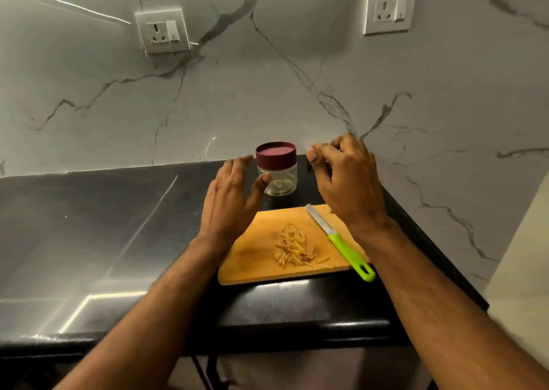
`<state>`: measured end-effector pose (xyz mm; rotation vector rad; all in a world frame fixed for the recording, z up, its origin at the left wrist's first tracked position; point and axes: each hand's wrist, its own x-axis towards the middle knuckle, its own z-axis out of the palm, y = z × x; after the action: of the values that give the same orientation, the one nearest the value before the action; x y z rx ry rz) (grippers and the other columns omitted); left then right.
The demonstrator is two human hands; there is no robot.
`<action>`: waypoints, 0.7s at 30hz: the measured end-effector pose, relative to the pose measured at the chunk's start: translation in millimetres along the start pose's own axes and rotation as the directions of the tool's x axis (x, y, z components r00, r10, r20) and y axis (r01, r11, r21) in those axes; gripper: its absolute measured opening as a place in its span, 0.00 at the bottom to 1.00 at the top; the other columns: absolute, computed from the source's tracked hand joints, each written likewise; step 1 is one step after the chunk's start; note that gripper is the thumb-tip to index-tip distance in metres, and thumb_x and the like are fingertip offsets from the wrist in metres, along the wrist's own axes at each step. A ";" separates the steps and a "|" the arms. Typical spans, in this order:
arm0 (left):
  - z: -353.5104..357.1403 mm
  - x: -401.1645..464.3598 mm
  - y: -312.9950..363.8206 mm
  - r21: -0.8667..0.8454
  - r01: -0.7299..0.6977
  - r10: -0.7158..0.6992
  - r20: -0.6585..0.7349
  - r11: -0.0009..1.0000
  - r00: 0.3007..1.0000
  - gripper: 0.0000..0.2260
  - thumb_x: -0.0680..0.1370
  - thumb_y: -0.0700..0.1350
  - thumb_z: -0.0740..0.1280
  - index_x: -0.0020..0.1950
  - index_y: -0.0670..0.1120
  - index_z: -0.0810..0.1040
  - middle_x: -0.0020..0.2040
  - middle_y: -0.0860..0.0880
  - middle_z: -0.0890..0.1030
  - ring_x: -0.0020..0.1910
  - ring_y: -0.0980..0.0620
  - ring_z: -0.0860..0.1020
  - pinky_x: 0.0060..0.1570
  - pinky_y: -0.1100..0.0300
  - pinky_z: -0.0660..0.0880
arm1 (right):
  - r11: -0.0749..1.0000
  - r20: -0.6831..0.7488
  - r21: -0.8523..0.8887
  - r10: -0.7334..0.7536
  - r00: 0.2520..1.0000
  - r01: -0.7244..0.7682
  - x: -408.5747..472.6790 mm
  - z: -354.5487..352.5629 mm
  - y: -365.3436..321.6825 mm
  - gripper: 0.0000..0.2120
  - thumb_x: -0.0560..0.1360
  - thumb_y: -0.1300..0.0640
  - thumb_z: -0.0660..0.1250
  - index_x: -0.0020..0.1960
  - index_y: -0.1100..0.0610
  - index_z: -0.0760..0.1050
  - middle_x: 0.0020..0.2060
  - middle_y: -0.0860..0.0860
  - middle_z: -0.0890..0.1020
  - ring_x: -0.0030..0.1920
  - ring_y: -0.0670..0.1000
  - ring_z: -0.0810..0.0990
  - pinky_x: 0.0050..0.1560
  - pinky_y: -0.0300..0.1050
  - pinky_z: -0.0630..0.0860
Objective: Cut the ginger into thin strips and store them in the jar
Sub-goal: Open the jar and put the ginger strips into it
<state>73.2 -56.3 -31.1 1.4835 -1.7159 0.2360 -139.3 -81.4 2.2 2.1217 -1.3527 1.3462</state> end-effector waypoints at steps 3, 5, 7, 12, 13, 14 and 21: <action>14.3 16.0 -21.1 -0.148 0.131 -0.139 -0.045 0.980 0.989 0.25 0.82 0.61 0.60 0.74 0.47 0.67 0.67 0.47 0.75 0.66 0.52 0.73 0.62 0.47 0.75 | 0.999 -0.027 0.031 -0.019 0.999 0.020 26.5 18.7 8.2 0.19 0.81 0.43 0.54 0.54 0.54 0.78 0.43 0.50 0.72 0.44 0.47 0.70 0.45 0.46 0.73; 21.8 29.4 -37.7 -0.161 0.200 -0.216 -0.091 0.967 0.972 0.25 0.81 0.61 0.60 0.72 0.46 0.68 0.65 0.46 0.75 0.65 0.50 0.74 0.62 0.44 0.75 | 0.999 -0.021 0.024 -0.048 0.999 0.048 39.7 31.3 10.8 0.18 0.81 0.46 0.55 0.52 0.55 0.79 0.43 0.51 0.73 0.43 0.47 0.70 0.44 0.48 0.74; 28.3 42.8 -49.6 -0.161 0.236 -0.255 -0.107 0.958 0.961 0.26 0.81 0.62 0.59 0.72 0.46 0.69 0.65 0.45 0.75 0.64 0.49 0.74 0.62 0.42 0.74 | 0.997 0.009 -0.001 -0.079 0.997 0.079 53.0 43.6 12.5 0.18 0.81 0.46 0.55 0.51 0.55 0.79 0.43 0.51 0.74 0.43 0.48 0.71 0.45 0.48 0.74; 43.7 61.7 -56.2 -0.204 0.218 -0.234 -0.055 0.954 0.971 0.28 0.80 0.66 0.57 0.73 0.49 0.66 0.67 0.47 0.74 0.67 0.51 0.72 0.65 0.43 0.73 | 0.988 0.119 0.012 -0.155 0.981 0.154 85.4 72.0 8.5 0.21 0.82 0.43 0.52 0.58 0.55 0.77 0.46 0.53 0.74 0.45 0.51 0.74 0.44 0.48 0.76; 45.1 63.3 -56.0 -0.224 0.204 -0.221 -0.057 0.953 0.974 0.29 0.80 0.66 0.56 0.74 0.49 0.65 0.68 0.47 0.73 0.68 0.51 0.71 0.66 0.43 0.72 | 0.989 0.153 0.053 -0.142 0.978 0.135 87.5 75.4 6.8 0.21 0.82 0.43 0.51 0.60 0.54 0.76 0.48 0.53 0.73 0.47 0.51 0.74 0.45 0.47 0.76; 45.2 64.3 -54.8 -0.256 0.195 -0.215 -0.054 0.947 0.975 0.30 0.80 0.67 0.56 0.75 0.50 0.65 0.69 0.47 0.73 0.68 0.52 0.71 0.67 0.43 0.72 | 0.989 0.186 0.093 -0.132 0.974 0.116 86.7 77.6 5.6 0.21 0.82 0.44 0.51 0.63 0.54 0.74 0.49 0.53 0.73 0.48 0.51 0.74 0.45 0.46 0.77; 51.2 55.7 -31.7 -0.372 0.320 -0.231 0.265 0.871 0.936 0.45 0.72 0.69 0.67 0.82 0.52 0.50 0.78 0.47 0.65 0.76 0.49 0.65 0.72 0.53 0.66 | 0.981 0.427 0.116 -0.190 0.884 0.155 55.5 72.8 19.4 0.21 0.81 0.42 0.50 0.70 0.47 0.69 0.60 0.53 0.70 0.59 0.50 0.72 0.55 0.46 0.76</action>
<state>80.4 -137.8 -37.1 1.4458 -1.5640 -0.4316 -108.2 -169.6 5.3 2.6401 -1.2310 0.8971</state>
